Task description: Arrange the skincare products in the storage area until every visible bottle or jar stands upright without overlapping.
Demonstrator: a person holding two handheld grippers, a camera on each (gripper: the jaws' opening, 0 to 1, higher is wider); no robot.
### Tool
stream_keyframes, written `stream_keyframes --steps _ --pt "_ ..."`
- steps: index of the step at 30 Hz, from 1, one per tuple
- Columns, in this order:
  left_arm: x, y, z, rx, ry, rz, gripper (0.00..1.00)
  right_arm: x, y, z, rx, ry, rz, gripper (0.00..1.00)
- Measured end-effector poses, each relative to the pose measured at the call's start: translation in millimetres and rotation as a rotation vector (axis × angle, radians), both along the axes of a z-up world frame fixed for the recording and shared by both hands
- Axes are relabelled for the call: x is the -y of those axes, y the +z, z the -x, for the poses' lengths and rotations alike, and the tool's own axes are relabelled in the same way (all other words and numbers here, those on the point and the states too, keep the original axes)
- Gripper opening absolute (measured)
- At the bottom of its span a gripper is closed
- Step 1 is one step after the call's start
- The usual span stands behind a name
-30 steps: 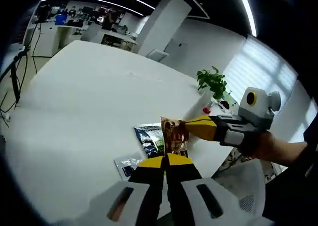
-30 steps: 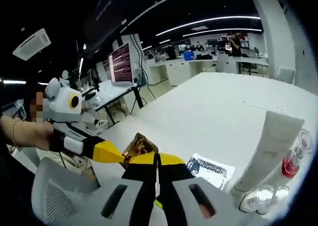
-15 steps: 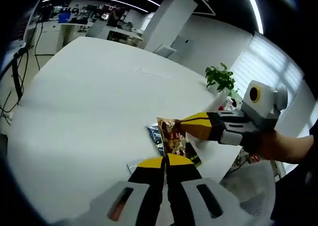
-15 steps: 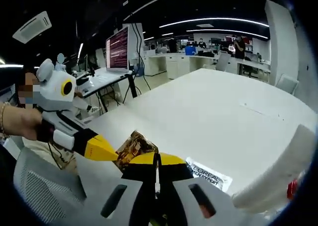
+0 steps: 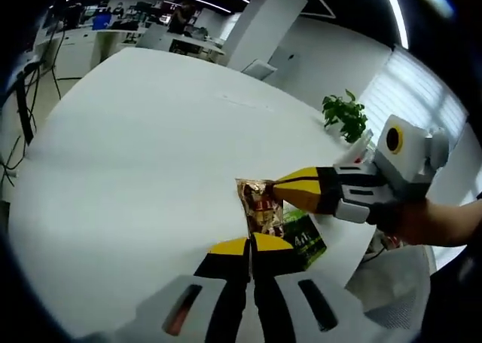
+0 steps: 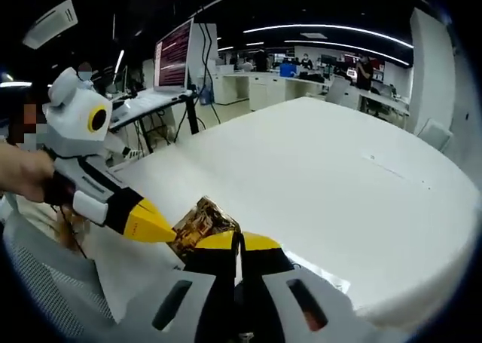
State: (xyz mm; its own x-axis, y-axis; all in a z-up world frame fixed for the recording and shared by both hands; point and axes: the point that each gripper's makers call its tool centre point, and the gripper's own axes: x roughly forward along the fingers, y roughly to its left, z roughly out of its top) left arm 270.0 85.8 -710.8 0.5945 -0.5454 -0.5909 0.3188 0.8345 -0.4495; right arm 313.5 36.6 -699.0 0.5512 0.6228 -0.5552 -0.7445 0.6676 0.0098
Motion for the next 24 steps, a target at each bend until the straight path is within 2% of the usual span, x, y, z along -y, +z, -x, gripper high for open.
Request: stream_keyframes --steps 9,18,24 --pt "-5 -20.0 -10.8 -0.029 -0.001 -0.036 0.00 -3 -24.6 -10 -0.021 0.006 0.049 0.02" --pt "-10 -42.6 -22.0 -0.055 -0.006 -0.072 0.00 -10 -40.0 -21 -0.008 0.045 0.096 0.02" --pt "-8 -50.3 -22.4 -0.066 -0.027 -0.106 0.00 -12 -51.9 -23 0.003 0.075 0.142 0.02"
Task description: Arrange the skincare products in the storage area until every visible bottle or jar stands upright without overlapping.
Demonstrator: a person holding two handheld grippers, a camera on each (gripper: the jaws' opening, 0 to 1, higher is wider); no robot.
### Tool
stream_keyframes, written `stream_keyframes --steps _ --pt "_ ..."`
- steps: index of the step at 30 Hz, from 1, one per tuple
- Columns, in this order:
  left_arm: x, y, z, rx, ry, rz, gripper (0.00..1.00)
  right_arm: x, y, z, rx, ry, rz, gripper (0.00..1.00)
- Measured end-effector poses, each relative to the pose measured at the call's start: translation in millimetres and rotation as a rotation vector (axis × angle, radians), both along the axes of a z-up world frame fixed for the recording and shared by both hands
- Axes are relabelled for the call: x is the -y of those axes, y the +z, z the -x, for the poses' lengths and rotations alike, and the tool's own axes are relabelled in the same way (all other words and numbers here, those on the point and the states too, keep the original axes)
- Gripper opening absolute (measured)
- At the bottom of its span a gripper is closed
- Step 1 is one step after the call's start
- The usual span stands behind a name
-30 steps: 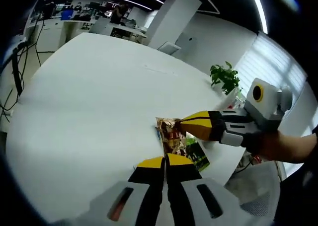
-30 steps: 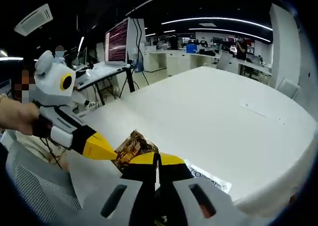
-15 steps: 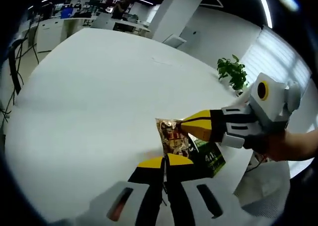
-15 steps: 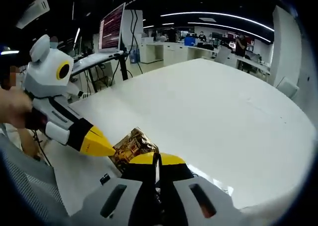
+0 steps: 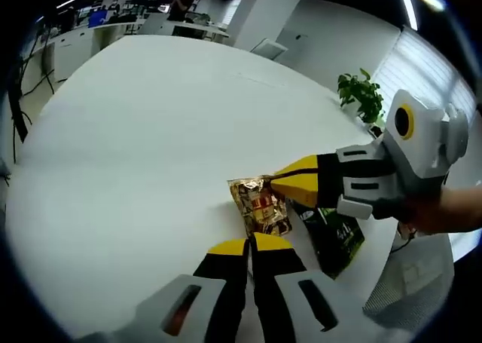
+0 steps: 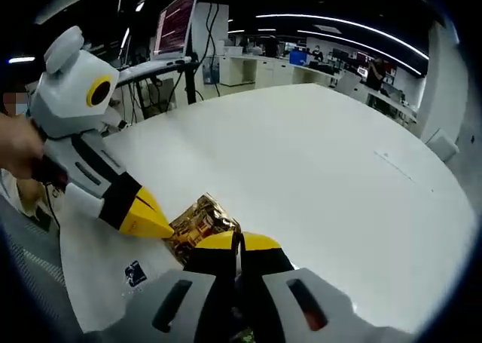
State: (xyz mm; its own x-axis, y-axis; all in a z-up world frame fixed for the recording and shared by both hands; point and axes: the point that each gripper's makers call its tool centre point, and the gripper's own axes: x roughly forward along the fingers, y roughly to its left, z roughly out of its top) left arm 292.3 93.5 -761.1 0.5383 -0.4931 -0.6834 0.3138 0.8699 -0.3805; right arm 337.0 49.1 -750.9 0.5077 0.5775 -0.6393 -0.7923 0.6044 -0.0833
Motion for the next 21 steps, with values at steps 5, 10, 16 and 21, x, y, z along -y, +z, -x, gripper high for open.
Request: stream_keyframes --steps 5,10,16,21 --pt "1 -4.7 -2.5 0.016 -0.039 -0.031 0.01 -1 -3.1 -4 0.012 0.011 0.021 0.02" --pt "-2 -4.0 -5.6 0.049 -0.095 -0.105 0.02 -1 -10.6 -5 0.031 0.046 0.062 0.02" --pt "-3 -2.1 -8.1 0.111 -0.204 -0.223 0.06 0 -13.4 -5 0.045 0.084 0.094 0.02" --pt "11 9.1 -16.2 0.203 -0.282 -0.241 0.08 -2 -13.4 -4 0.056 0.097 0.105 0.02"
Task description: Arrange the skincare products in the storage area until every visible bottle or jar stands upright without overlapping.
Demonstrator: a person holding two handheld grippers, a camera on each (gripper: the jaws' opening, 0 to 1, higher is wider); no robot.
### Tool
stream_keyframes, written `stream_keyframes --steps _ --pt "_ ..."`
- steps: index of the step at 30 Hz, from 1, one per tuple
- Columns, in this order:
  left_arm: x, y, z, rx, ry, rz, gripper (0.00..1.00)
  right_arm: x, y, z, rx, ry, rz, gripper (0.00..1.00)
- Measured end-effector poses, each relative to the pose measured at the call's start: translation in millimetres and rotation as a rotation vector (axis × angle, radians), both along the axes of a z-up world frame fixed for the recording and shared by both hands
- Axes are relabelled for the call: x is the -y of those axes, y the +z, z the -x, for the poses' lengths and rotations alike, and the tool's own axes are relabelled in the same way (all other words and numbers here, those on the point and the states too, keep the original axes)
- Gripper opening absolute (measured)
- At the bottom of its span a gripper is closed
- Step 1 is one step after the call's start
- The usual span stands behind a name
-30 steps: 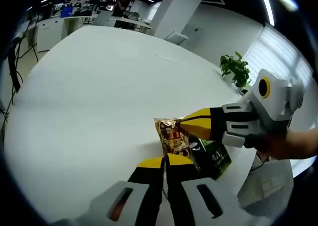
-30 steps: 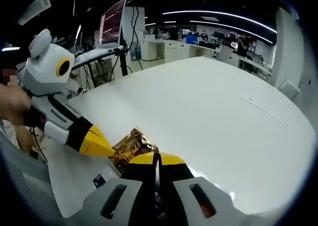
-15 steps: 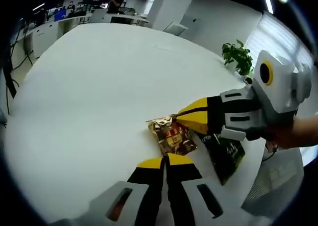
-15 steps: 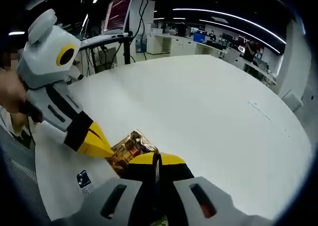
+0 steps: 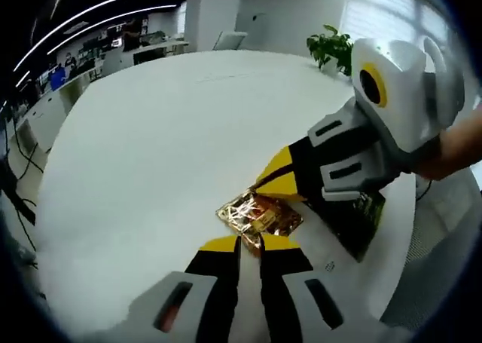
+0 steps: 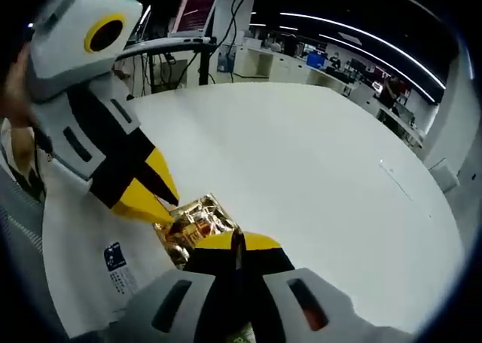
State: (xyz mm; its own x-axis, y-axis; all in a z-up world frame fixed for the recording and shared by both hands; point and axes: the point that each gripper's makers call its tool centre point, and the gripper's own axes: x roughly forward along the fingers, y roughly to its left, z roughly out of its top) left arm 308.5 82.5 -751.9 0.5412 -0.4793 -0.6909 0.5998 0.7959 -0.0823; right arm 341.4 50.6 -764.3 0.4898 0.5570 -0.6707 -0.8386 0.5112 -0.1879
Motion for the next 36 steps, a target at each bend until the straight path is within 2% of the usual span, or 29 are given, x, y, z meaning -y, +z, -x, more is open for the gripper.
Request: stream_keyframes --steps 4,7,10,11,13,15,18,19,30,36 --pt "11 -3.3 -6.3 0.046 -0.072 -0.059 0.08 0 0.2 0 -0.001 -0.002 -0.003 0.02" --pt "16 -10.6 -9.4 0.038 -0.087 -0.083 0.12 0 0.8 -1 0.000 -0.007 -0.004 0.03" --pt "13 -16.5 -10.0 0.040 -0.105 -0.152 0.14 1 0.7 -2 0.004 -0.010 -0.001 0.03" --pt "14 -14.7 -12.8 0.053 -0.101 -0.130 0.15 1 1.0 -3 0.010 -0.013 0.004 0.03" --pt "12 -15.7 -12.9 0.042 -0.096 -0.126 0.15 2 1.7 -4 0.007 -0.021 -0.005 0.04" --pt "11 -15.5 -13.1 0.043 -0.096 -0.121 0.15 0 6.4 -3 -0.005 -0.035 -0.069 0.08" --pt "10 -16.0 -14.6 0.049 -0.103 -0.121 0.15 5 4.3 -3 -0.007 -0.042 -0.053 0.16" --pt "11 -15.9 -14.4 0.051 -0.106 -0.123 0.15 6 6.6 -3 -0.005 -0.043 -0.071 0.17" --pt "13 -12.4 -15.7 0.071 -0.122 -0.144 0.17 9 15.4 6 -0.008 -0.048 -0.090 0.23" --pt "13 -5.8 -18.1 0.083 -0.115 -0.134 0.19 11 25.2 10 -0.007 -0.063 -0.125 0.26"
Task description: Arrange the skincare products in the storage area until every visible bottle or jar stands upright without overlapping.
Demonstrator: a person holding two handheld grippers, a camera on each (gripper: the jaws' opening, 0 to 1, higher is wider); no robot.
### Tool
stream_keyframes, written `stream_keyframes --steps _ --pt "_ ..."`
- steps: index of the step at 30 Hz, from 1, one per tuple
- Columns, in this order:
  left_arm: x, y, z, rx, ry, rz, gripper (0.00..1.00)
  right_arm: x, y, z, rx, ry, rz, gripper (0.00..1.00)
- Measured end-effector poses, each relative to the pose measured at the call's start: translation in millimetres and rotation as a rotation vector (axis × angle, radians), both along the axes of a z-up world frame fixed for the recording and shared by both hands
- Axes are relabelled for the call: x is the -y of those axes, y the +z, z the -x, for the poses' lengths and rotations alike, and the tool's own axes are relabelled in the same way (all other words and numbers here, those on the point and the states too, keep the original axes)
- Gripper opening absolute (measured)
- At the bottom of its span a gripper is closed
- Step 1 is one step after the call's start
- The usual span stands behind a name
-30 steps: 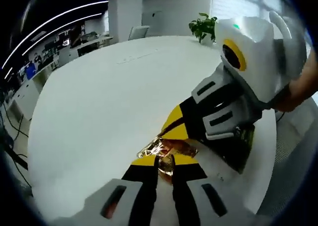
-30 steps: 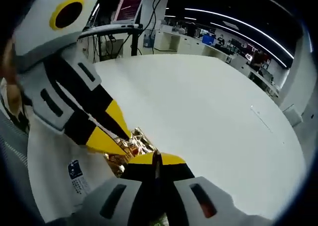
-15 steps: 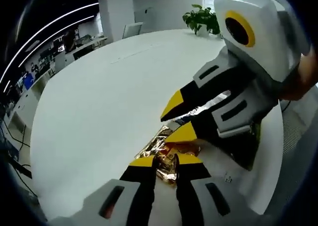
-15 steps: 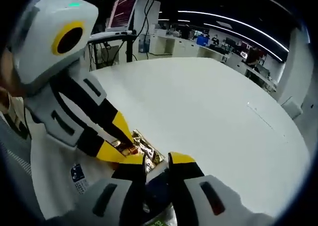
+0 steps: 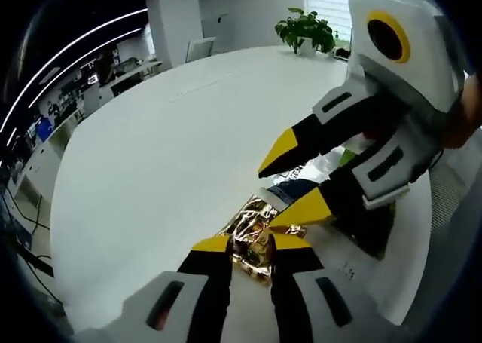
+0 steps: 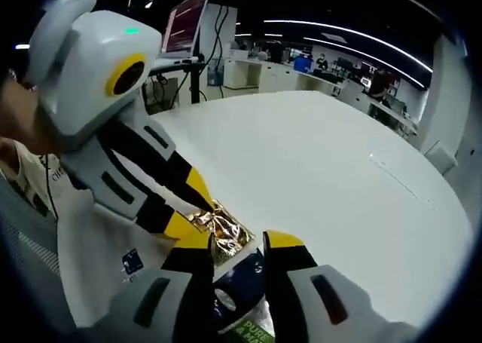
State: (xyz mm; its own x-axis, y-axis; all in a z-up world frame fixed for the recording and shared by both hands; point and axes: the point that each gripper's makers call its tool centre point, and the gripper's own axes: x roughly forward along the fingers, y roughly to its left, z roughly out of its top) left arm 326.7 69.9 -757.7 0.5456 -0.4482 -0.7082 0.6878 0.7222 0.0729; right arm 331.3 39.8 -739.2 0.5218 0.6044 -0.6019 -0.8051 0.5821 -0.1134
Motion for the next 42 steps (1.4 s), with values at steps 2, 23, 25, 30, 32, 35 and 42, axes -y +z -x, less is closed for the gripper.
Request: stream_keyframes --steps 2,23,25,30,32,35,42 --pt "0 4.5 1.2 0.006 -0.002 -0.002 0.20 1 2.2 0 0.007 0.000 0.002 0.27" --pt "-5 42.9 50.0 0.034 0.021 -0.010 0.45 19 47.6 55 0.055 0.029 -0.089 0.51" --pt "-4 46.7 57.8 0.040 0.022 -0.018 0.50 23 55.8 65 0.070 0.036 -0.095 0.55" --pt "-4 55.3 72.8 0.045 0.032 -0.010 0.60 37 70.9 87 0.093 0.046 -0.112 0.65" --pt "-4 58.2 78.8 0.043 0.041 0.001 0.62 44 75.8 92 0.096 0.030 -0.126 0.68" --pt "-2 66.0 88.2 0.039 0.069 0.033 0.66 61 83.5 101 0.105 -0.002 -0.144 0.73" --pt "0 79.2 107.6 0.049 0.102 0.076 0.81 102 107.9 114 0.134 -0.086 -0.182 0.83"
